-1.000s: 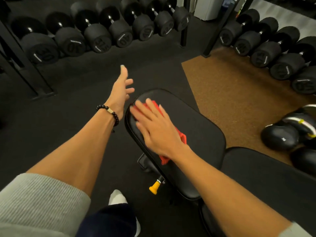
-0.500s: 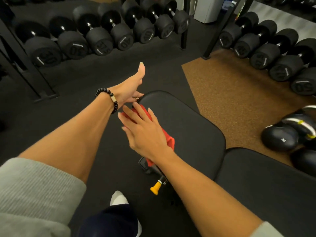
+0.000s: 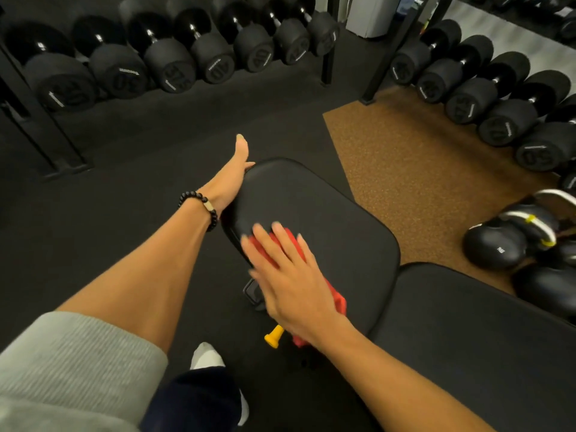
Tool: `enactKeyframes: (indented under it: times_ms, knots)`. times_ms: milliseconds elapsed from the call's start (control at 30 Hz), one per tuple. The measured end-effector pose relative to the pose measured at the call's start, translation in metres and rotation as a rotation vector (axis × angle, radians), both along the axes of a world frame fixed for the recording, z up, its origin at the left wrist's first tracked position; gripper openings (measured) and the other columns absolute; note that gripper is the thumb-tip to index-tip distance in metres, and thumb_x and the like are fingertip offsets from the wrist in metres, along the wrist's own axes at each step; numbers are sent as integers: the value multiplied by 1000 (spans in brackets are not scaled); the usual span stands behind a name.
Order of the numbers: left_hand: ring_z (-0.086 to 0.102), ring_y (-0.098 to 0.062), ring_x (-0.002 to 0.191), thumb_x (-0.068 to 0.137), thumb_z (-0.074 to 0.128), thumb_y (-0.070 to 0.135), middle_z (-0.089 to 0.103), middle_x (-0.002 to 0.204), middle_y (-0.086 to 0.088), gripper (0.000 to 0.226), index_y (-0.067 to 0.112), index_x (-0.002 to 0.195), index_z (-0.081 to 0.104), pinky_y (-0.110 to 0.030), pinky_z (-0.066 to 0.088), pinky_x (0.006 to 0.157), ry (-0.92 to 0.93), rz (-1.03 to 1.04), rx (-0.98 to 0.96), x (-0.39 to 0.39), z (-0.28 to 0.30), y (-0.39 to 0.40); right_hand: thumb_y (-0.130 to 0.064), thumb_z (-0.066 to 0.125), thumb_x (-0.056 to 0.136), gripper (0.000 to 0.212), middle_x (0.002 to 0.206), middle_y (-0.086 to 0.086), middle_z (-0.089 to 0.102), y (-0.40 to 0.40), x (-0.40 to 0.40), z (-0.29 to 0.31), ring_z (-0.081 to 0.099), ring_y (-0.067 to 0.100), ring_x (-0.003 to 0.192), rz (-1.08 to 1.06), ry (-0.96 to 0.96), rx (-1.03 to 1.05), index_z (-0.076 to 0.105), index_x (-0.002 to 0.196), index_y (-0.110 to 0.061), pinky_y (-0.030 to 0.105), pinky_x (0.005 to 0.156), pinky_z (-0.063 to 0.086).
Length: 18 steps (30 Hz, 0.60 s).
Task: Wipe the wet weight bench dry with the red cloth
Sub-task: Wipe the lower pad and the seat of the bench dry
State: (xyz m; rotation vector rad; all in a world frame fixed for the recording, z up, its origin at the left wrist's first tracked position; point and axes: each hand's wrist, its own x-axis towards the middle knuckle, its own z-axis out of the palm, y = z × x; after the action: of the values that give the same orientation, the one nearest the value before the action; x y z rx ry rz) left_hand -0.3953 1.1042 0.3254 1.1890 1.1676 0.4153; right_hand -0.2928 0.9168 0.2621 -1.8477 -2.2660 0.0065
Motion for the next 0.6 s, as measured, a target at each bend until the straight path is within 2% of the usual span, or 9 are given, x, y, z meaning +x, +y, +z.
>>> enactKeyframes:
  times_ms: [100, 167, 233, 300, 367, 433, 533, 600]
  knots:
    - [67, -20, 112, 69, 20, 97, 69, 125, -1, 98, 29, 128, 59, -40, 45, 102, 69, -80, -50, -5, 0, 5, -40, 27, 108, 50, 164, -3, 24, 55, -16, 14, 11, 21, 153, -201, 182, 28, 27, 156, -26, 49, 122, 19]
    - [57, -20, 124, 69, 24, 97, 60, 136, 4, 98, 31, 131, 60, -39, 36, 110, 202, 7, 31, 1, -4, 0, -41, 26, 107, 50, 164, -8, 22, 70, -6, 15, 8, 17, 153, -240, 247, 6, 27, 156, -30, 49, 123, 15]
    - [54, -23, 119, 87, 25, 80, 58, 118, 5, 77, 22, 123, 62, -33, 36, 99, 364, 131, 252, 11, -9, -11, -44, 26, 107, 51, 165, -12, 18, 72, 19, 13, 4, 14, 153, -301, 291, -18, 23, 157, -34, 52, 122, 10]
    - [55, -28, 107, 91, 26, 73, 59, 104, 5, 63, 24, 106, 62, -37, 39, 87, 484, 244, 396, 21, -13, -25, -48, 24, 105, 52, 164, -14, 19, 70, 57, 8, 7, 13, 153, -482, 330, -34, 22, 156, -37, 56, 120, 11]
    - [54, -29, 97, 88, 24, 77, 59, 94, 4, 63, 25, 95, 60, -41, 42, 86, 543, 307, 432, 24, -16, -32, -49, 24, 103, 52, 158, -10, 33, 55, 100, -1, 22, 17, 148, -701, 353, -37, 30, 152, -34, 58, 116, 21]
    - [52, -29, 91, 86, 22, 80, 58, 89, 3, 66, 25, 91, 59, -44, 43, 89, 596, 340, 449, 27, -17, -31, -48, 24, 104, 51, 152, -2, 42, 32, 135, -7, 33, 22, 141, -874, 466, -82, 36, 150, -31, 51, 112, 28]
    - [50, -28, 88, 87, 21, 80, 57, 86, 4, 67, 25, 90, 60, -44, 39, 86, 628, 364, 490, 30, -17, -32, -47, 22, 104, 51, 150, 3, 43, 18, 150, -15, 37, 28, 136, -1061, 607, -126, 38, 149, -31, 48, 107, 32]
    - [51, -28, 88, 87, 22, 80, 56, 84, 5, 67, 25, 90, 59, -42, 36, 82, 632, 372, 518, 31, -19, -32, -48, 24, 104, 54, 154, 6, 38, 22, 131, -21, 32, 30, 141, -1135, 511, -62, 33, 152, -25, 53, 109, 30]
